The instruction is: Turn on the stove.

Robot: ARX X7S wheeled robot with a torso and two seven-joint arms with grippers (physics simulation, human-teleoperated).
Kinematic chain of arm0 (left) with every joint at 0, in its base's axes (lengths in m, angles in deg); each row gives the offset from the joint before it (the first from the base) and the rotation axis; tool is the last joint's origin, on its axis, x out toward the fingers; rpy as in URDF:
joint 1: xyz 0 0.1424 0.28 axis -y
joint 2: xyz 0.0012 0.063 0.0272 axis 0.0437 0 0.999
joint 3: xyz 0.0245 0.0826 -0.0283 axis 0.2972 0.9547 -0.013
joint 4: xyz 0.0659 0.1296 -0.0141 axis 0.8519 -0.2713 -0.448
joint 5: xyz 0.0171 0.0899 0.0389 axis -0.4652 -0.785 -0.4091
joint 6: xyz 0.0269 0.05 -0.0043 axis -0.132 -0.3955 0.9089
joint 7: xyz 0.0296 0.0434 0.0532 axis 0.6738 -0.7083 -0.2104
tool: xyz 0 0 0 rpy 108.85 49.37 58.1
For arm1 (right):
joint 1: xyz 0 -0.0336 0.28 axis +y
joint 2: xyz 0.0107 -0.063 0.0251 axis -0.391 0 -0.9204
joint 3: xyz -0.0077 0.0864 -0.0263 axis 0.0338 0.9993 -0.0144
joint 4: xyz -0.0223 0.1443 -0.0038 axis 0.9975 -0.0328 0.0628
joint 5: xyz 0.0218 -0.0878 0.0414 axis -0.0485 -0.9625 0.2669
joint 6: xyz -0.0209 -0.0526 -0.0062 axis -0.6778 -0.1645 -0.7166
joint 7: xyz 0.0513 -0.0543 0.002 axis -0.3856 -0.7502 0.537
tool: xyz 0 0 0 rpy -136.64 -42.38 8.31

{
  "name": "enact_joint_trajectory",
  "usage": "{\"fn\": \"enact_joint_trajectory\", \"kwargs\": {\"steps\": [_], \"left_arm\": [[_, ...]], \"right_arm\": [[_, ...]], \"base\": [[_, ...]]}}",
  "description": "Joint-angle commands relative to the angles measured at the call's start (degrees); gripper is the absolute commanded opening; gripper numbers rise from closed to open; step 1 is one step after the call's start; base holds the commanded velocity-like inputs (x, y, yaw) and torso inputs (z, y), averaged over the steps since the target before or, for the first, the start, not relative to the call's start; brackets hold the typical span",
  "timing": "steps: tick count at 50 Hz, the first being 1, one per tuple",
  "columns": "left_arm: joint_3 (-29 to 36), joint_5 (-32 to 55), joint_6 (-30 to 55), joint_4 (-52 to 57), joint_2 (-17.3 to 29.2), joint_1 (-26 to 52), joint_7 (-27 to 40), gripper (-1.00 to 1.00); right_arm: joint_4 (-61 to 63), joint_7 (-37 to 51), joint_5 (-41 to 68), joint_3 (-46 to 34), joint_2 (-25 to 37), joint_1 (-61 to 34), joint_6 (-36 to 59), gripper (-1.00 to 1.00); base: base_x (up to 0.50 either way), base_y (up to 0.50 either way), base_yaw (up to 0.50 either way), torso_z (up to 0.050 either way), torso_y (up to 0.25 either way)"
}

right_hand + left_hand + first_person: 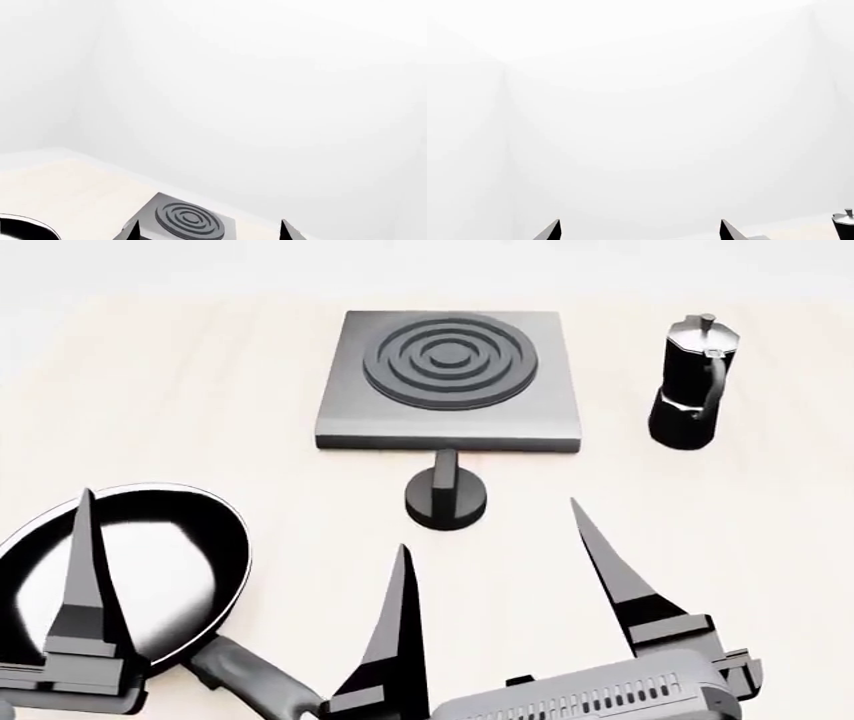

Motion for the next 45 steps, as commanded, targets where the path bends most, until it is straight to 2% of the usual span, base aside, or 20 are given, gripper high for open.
{"fn": "enact_joint_trajectory", "kwargs": {"steps": [1, 45], "left_arm": [[0.34, 0.22, -0.11, -0.23, 0.28, 0.06, 0.38, 1.00], [1.07, 0.98, -0.04, -0.13, 1.26, 0.33, 1.58, 1.00]], "right_arm": [[-0.07, 0.17, 0.26, 0.09, 0.17, 0.02, -0.05, 1.00], [-0.06, 0.25, 0.46, 0.27, 0.21, 0.14, -0.51, 1.00]], "base": [[0.22, 0.00, 0.00, 0.000, 0.000], [0.25, 0.00, 0.00, 0.000, 0.000]]}}
